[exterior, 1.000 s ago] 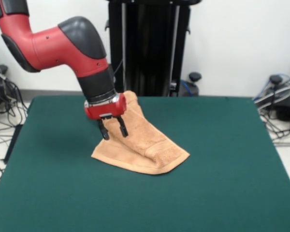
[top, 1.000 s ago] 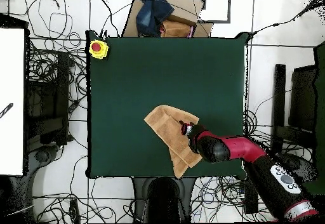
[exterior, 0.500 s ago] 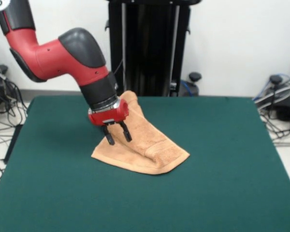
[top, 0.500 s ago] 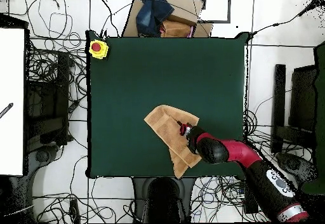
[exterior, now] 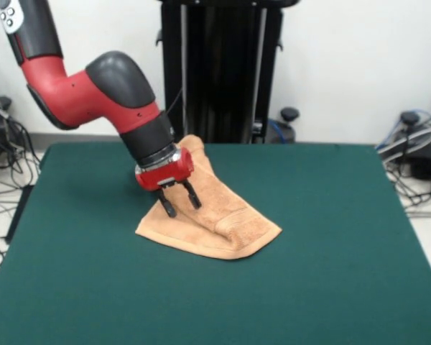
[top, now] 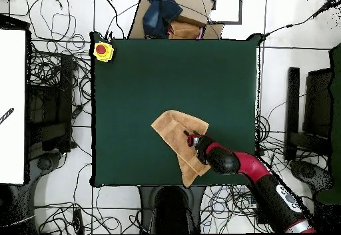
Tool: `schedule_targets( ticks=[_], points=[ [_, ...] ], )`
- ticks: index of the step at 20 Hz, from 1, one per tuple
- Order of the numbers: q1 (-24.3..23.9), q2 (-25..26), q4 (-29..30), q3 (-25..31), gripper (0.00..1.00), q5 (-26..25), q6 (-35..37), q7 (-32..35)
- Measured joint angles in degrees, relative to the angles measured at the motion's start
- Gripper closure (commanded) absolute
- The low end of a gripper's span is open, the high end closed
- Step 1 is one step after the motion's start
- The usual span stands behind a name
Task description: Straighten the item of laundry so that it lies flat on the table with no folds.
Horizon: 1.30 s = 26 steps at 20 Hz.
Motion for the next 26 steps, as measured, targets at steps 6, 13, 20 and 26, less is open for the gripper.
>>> schedule_targets(
  ticks=[6, 13, 20, 26],
  points=[
    [0.2, -0.6, 0.0, 0.0, 0.00, 1.9, 1.1, -3.6],
    [0.5, -3.1, 0.0, 0.0, 0.00, 3.9, 2.1, -3.6],
    [1.1, -7.3, 0.1, 0.0, 0.00, 5.9, 3.6, -3.6],
    [1.0, -6.2, -0.3, 0.0, 0.00, 6.0, 3.6, -3.6]
  ],
)
